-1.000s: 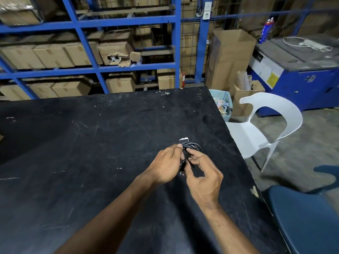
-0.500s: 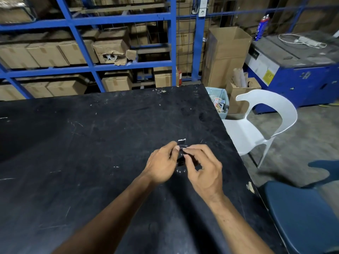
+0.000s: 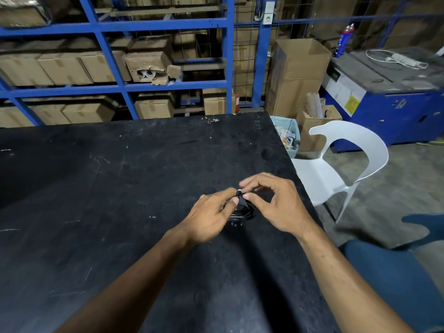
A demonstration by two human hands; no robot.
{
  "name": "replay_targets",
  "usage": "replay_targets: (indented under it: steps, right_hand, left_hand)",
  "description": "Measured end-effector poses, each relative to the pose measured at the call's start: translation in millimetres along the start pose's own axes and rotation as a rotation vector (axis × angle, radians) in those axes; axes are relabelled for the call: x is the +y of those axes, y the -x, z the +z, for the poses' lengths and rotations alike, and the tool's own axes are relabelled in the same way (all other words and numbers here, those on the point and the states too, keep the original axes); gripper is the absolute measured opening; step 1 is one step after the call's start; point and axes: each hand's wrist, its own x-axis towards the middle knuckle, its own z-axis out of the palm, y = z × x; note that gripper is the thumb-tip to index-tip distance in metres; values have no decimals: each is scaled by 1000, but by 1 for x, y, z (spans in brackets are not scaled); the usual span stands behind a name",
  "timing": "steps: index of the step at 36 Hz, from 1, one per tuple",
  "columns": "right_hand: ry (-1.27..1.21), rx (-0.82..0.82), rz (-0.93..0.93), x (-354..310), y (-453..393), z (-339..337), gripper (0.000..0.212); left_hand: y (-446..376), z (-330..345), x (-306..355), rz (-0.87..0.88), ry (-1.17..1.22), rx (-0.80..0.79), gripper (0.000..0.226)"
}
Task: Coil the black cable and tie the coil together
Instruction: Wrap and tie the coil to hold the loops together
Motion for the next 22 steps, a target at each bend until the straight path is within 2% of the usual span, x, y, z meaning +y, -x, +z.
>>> replay_targets:
  steps: [6, 11, 14, 17, 20, 22]
  right_hand:
    - [-98, 5, 80, -6, -8, 0, 13]
    - [-173, -29, 153, -7, -21, 0, 20]
    - [-294, -38, 187, -1, -28, 8, 25]
    - [-475, -19, 243, 5, -29, 13, 40]
    - [-559, -90, 399, 13, -21, 21, 55]
    - [-541, -172, 492, 21, -13, 35, 57]
  left_hand:
    - [0, -1, -3, 78, -55, 19, 27]
    - [1, 3, -9, 35, 47, 33, 33]
    - [-2, 9, -6, -14, 386, 79, 26]
    - [-8, 14, -3, -111, 755, 190, 19]
    - [-13, 17, -11, -188, 930, 263, 25]
    - [-16, 19, -16, -218, 1005, 292, 21]
